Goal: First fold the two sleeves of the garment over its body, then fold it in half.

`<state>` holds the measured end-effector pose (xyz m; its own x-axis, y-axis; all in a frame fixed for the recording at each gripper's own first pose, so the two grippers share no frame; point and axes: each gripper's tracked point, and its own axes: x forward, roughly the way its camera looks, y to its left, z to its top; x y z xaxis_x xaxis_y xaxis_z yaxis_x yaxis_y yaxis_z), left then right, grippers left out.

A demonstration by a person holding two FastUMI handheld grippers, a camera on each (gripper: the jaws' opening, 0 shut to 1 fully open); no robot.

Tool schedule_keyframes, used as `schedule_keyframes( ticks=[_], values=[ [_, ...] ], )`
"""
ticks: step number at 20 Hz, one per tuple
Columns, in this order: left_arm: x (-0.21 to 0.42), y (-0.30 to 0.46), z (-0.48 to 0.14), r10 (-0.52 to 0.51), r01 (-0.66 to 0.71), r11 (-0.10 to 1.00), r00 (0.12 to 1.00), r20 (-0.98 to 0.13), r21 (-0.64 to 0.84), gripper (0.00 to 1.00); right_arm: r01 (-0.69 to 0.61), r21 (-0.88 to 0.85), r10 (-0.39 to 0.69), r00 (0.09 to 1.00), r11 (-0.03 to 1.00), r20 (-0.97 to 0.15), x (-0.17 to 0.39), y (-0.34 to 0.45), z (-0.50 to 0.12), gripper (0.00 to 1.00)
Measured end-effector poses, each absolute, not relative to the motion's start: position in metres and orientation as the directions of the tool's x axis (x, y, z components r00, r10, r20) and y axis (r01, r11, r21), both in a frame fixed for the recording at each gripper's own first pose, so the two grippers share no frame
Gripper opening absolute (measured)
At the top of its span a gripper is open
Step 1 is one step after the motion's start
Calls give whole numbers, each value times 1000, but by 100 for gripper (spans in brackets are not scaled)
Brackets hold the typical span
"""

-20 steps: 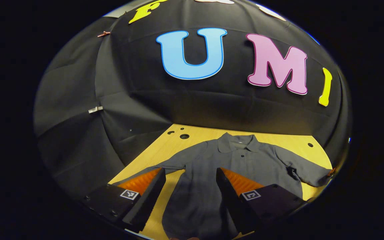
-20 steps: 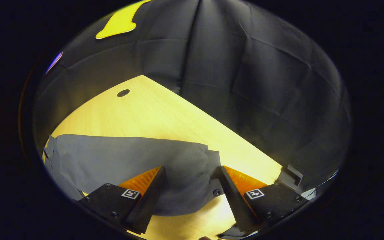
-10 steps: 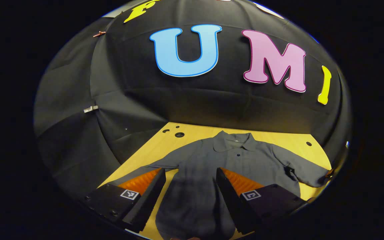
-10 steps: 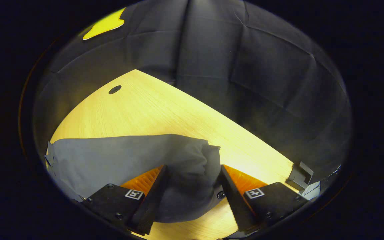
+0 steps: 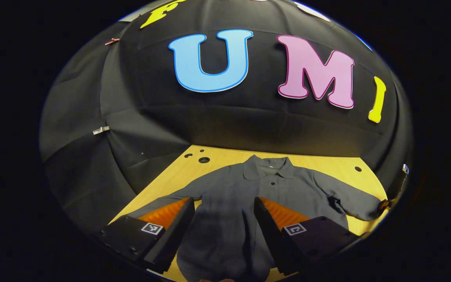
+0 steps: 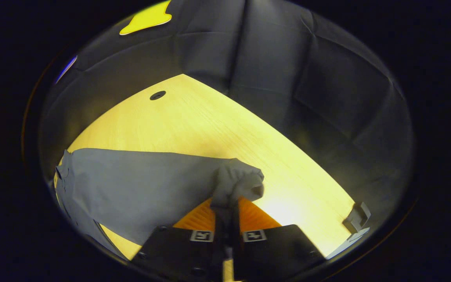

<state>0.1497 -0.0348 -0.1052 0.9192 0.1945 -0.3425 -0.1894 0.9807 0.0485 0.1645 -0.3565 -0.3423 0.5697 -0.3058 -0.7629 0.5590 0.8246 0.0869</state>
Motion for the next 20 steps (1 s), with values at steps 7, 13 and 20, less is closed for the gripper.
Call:
schedule_keyframes(
  ticks=[7,13,20],
  values=[
    [136,-20,-108,216,-222,975,915,-341,22,96,521,125,-244,582,845,-776,165,-341,-336,8],
    [132,-9,-109,233,-245,969,912,-339,7,96,397,61,-233,648,916,-725,171,-312,-291,8],
    [113,14,-112,275,-294,956,900,-337,-7,96,229,33,-153,744,973,-651,213,-247,-235,8]
  ],
)
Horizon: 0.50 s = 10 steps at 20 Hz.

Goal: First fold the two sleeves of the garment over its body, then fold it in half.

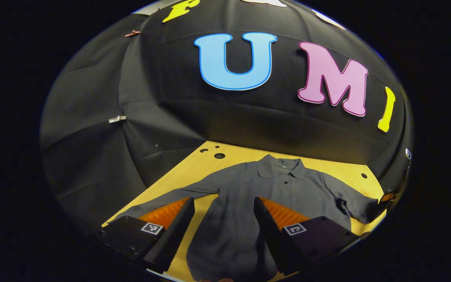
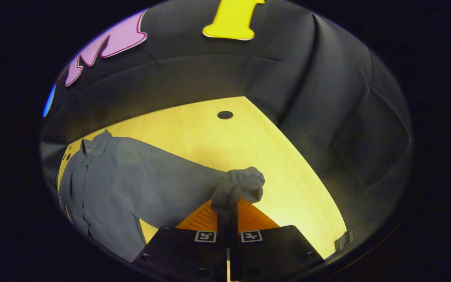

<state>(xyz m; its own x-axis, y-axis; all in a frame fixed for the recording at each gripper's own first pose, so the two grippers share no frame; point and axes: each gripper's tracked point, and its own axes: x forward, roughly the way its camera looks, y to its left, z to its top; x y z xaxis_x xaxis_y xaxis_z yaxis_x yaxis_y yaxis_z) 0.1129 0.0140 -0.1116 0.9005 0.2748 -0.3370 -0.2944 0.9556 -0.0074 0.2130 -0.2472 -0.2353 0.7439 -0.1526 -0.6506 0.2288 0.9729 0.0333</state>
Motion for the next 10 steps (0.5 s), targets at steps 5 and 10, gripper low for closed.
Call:
schedule_keyframes(
  ticks=[5,10],
  values=[
    [95,42,-116,325,-355,935,879,-348,-23,96,114,43,-66,796,992,-602,250,-194,-200,8],
    [74,65,-115,366,-400,916,867,-339,-34,96,3,39,20,821,999,-570,281,-136,-178,8]
  ],
)
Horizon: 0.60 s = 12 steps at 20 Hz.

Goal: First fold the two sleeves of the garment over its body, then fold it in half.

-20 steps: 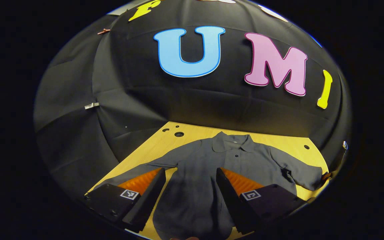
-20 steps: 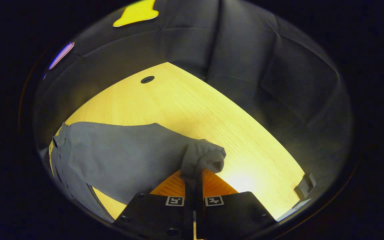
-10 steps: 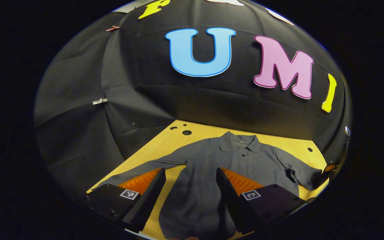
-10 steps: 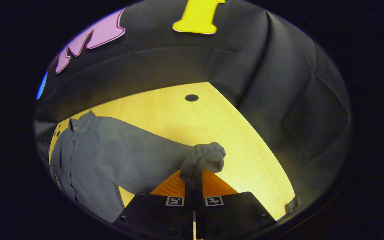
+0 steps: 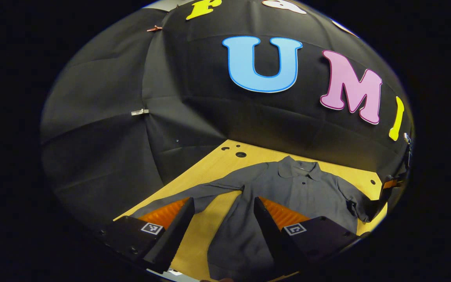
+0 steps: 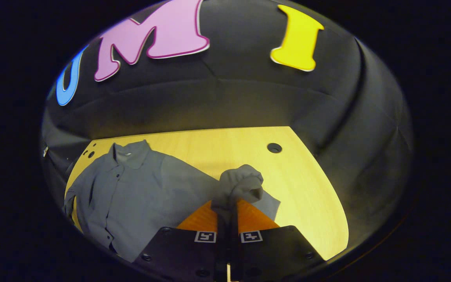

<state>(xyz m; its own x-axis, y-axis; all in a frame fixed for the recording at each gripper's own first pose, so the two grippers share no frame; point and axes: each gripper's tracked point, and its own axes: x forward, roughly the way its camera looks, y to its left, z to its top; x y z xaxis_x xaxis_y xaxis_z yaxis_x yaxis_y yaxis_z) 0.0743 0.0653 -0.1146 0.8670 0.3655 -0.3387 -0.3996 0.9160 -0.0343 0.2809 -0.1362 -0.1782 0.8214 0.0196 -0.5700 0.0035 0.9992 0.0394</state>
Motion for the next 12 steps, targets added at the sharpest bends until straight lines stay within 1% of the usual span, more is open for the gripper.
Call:
schedule_keyframes(
  ticks=[5,12],
  values=[
    [50,85,-113,411,-447,894,847,-338,-33,96,-104,61,121,836,993,-535,307,-65,-159,8],
    [16,112,-118,470,-515,856,810,-351,-40,96,-280,32,260,838,960,-480,338,48,-123,8]
  ],
)
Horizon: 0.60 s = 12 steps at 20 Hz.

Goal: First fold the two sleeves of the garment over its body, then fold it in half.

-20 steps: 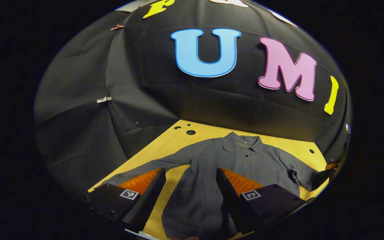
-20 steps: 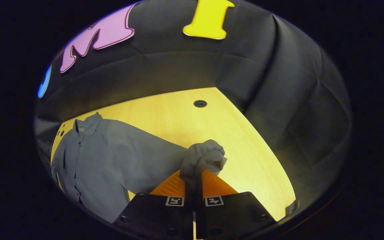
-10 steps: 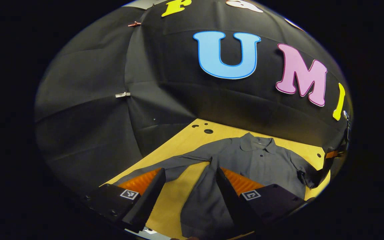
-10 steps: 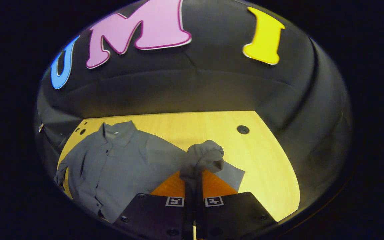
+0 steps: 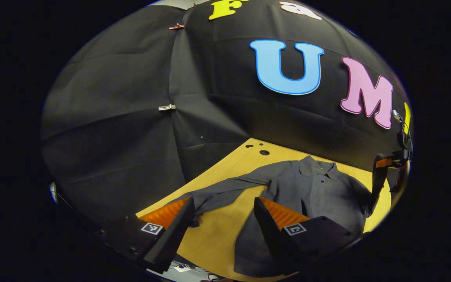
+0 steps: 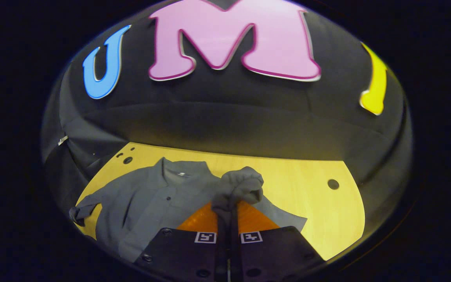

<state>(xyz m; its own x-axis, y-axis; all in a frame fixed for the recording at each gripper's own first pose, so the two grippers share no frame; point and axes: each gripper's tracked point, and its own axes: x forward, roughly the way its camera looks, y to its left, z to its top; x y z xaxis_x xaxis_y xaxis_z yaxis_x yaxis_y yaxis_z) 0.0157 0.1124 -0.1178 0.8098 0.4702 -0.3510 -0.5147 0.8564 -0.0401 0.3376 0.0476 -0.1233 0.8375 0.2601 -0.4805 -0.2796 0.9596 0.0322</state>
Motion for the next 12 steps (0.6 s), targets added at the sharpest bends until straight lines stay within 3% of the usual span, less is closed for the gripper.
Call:
schedule_keyframes(
  ticks=[11,12],
  values=[
    [-17,151,-107,560,-612,789,752,-347,-53,96,-575,-20,485,707,818,-515,320,272,-148,8],
    [-19,154,-109,565,-618,784,748,-349,-55,96,-595,-17,502,692,803,-518,316,292,-154,12]
  ],
)
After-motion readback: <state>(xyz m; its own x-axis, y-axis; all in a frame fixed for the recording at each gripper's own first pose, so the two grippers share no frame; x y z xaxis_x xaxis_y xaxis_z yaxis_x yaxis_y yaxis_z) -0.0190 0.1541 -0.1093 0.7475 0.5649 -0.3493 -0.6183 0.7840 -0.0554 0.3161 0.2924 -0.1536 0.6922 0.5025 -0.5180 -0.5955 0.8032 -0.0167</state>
